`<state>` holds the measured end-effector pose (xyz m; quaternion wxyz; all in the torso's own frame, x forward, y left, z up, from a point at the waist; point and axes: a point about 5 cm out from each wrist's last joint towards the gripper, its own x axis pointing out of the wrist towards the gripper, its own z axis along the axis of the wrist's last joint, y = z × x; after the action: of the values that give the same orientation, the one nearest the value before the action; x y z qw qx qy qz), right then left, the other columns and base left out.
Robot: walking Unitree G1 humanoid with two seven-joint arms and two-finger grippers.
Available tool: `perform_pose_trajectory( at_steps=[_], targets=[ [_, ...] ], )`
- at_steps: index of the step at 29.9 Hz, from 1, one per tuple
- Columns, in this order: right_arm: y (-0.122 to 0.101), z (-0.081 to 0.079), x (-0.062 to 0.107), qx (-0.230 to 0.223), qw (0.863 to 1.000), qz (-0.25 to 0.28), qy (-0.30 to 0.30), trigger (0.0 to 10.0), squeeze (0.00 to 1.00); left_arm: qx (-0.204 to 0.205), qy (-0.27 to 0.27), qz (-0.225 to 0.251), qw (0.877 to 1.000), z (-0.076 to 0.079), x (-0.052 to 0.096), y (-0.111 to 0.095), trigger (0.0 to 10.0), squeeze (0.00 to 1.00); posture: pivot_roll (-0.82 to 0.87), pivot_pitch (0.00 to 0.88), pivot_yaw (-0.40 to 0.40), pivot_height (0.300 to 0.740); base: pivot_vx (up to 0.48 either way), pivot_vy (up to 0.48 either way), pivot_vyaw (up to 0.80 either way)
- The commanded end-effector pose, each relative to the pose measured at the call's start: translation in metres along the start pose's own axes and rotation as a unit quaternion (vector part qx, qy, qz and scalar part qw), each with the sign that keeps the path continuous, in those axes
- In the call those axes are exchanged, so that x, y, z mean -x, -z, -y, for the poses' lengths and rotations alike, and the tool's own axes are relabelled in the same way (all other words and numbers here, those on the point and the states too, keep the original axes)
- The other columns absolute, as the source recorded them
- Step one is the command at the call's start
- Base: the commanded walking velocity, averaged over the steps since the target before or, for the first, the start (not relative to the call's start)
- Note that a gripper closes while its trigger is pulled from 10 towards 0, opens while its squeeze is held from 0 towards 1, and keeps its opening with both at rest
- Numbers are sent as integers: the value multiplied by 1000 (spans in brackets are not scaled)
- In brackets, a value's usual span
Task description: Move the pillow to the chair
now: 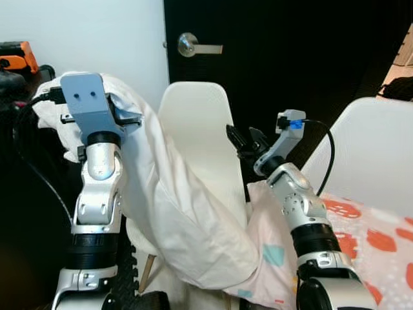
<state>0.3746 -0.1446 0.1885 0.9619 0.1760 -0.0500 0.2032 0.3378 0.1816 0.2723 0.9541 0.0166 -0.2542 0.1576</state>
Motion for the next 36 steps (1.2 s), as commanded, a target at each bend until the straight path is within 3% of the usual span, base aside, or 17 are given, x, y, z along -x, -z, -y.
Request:
perform_pose_trajectory(
  at_steps=[1, 5, 8, 11, 13, 15, 17, 19, 20, 23, 24, 26, 28, 30, 33, 36],
  targets=[
    [4, -2, 2, 3, 1000, -9, -1, 10000, 0, -27, 2, 15, 1000, -5, -9, -5, 10000, 0, 37, 0, 9, 537, 0, 0, 0],
    [5, -2, 5, 3, 1000, -9, -1, 10000, 0, -53, 6, 31, 998, -10, -16, -10, 10000, 0, 37, 0, 16, 527, 0, 0, 0],
    [5, -3, 8, -2, 1000, -1, 2, 10000, 0, -73, 9, 49, 996, -19, -42, -19, 10000, 0, 21, 0, 31, 527, 0, 0, 0],
    [6, -3, 10, -3, 1000, 0, 4, 10000, 0, -81, 14, 58, 995, -19, -51, -24, 10000, 0, 17, 0, 38, 527, 0, 0, 0],
    [5, -1, 13, -1, 1000, 1, 12, 10000, 0, -87, 31, 76, 993, -13, -72, -37, 10000, 0, 6, 0, 45, 527, 0, 0, 0],
    [3, 1, 16, 1, 1000, 2, 20, 10000, 0, -97, 52, 91, 990, -4, -83, -47, 10000, 0, 2, 0, 50, 527, 0, 0, 0],
    [2, 4, 19, 4, 1000, 2, 28, 10000, 0, -106, 98, 92, 985, 13, -88, -50, 10000, 0, -2, 0, 53, 527, 0, 0, 0],
    [2, 4, 20, 4, 1000, 2, 30, 10000, 0, -107, 114, 91, 984, 19, -89, -50, 10000, 0, -2, 0, 53, 527, 0, 0, 0],
    [2, 5, 20, 5, 999, 2, 32, 10000, 0, -101, 140, 78, 982, 32, -86, -43, 10000, 0, -4, 0, 50, 527, 0, 0, 0],
    [1, 5, 21, 5, 999, 3, 33, 10000, 0, -97, 160, 70, 980, 42, -83, -38, 10000, 0, -3, 0, 50, 527, 0, 0, 0],
    [0, 4, 21, 10, 999, 5, 30, 10000, 0, -89, 204, 55, 973, 60, -75, -28, 10000, 0, -3, 0, 50, 527, 0, 0, 0],
    [-7, -17, 25, 14, 998, 22, -49, 10000, 0, -86, 296, 31, 951, 94, -49, -4, 10000, 0, -10, 0, 51, 527, 0, 0, 0],
    [-15, -35, 31, 3, 991, 41, -126, 10000, 0, -88, 342, 17, 936, 110, -30, 11, 10000, 0, -16, 0, 55, 527, 0, 0, 0],
    [-15, -35, 31, 3, 991, 41, -126, 10000, 0, -88, 342, 17, 936, 110, -30, 11, 10000, 0, -16, 0, 55, 527, 0, 0, 0],
    [-23, -58, 51, 17, 963, 39, -265, 10000, 0, -91, 350, -14, 932, 112, -13, 38, 10000, 0, -24, 0, 62, 527, 0, 0, 0],
    [-23, -63, 59, 30, 952, 21, -305, 10000, 0, -97, 338, -29, 936, 106, -8, 51, 10000, 0, -26, 0, 63, 527, 0, 0, 0]
  ],
)
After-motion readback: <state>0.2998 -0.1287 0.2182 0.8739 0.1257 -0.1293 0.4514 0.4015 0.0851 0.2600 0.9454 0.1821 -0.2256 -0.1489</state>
